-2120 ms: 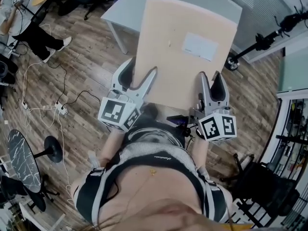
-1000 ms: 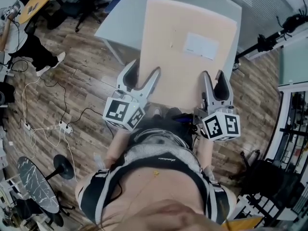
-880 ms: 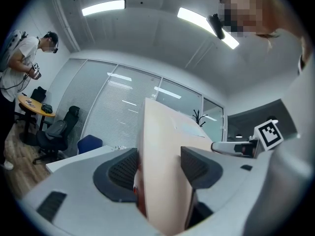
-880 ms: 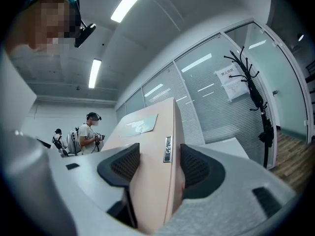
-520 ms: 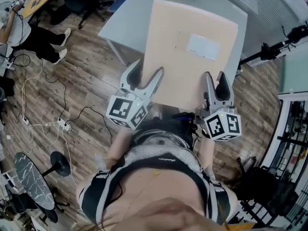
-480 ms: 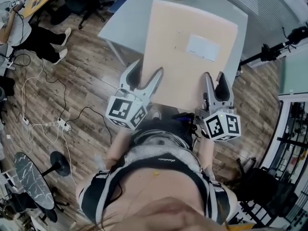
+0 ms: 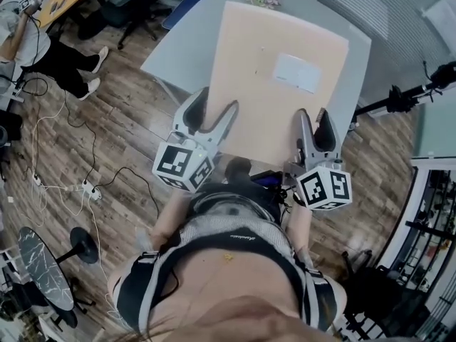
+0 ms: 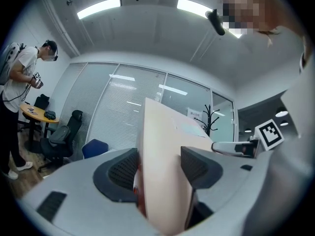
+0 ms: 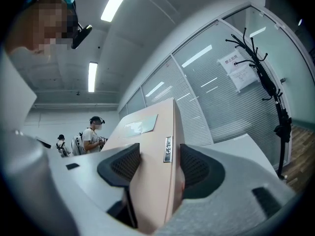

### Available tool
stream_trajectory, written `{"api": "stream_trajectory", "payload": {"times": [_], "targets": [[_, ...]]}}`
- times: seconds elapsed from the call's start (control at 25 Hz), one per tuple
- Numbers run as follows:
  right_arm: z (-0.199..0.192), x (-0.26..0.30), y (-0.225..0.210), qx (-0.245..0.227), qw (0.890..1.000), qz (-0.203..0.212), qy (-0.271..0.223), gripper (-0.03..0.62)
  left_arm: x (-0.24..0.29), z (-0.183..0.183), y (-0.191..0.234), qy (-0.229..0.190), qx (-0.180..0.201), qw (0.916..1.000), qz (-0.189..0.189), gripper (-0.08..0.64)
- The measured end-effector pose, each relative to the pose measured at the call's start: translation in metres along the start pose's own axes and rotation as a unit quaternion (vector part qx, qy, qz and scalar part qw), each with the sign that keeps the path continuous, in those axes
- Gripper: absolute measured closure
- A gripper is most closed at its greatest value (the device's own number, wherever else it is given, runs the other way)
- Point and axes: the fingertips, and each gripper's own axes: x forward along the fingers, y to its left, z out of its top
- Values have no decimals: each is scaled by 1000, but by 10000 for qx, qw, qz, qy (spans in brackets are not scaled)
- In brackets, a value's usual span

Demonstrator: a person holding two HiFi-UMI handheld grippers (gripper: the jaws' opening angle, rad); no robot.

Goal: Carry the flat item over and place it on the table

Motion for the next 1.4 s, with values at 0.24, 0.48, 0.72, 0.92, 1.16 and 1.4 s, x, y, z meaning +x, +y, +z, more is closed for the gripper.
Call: {"api": "stream_trajectory", "payload": {"times": [0.24, 0.48, 0.72, 0.92, 1.16, 1.4], "targets": [[12, 39, -32, 101, 9999, -56, -48, 344, 54, 5, 9, 59, 1, 9999, -98, 290], [24, 70, -67, 191, 9997, -137, -44, 345, 105, 8, 8, 128, 69, 9998, -144, 290], [31, 92, -102, 269, 9993, -240, -85, 345, 150, 5, 3, 233, 155, 9994, -210, 290], [32, 99, -132, 335, 9988, -360, -41, 347, 180, -5, -8, 325, 133, 9989, -314, 290], [34, 94, -163, 419, 9974, -577, -67, 347, 207, -14, -26, 445, 133, 9975, -530, 290], [39, 83, -189, 419, 9957, -804, -164, 347, 228, -21, -49, 510, 174, 9960, -719, 290]]}}
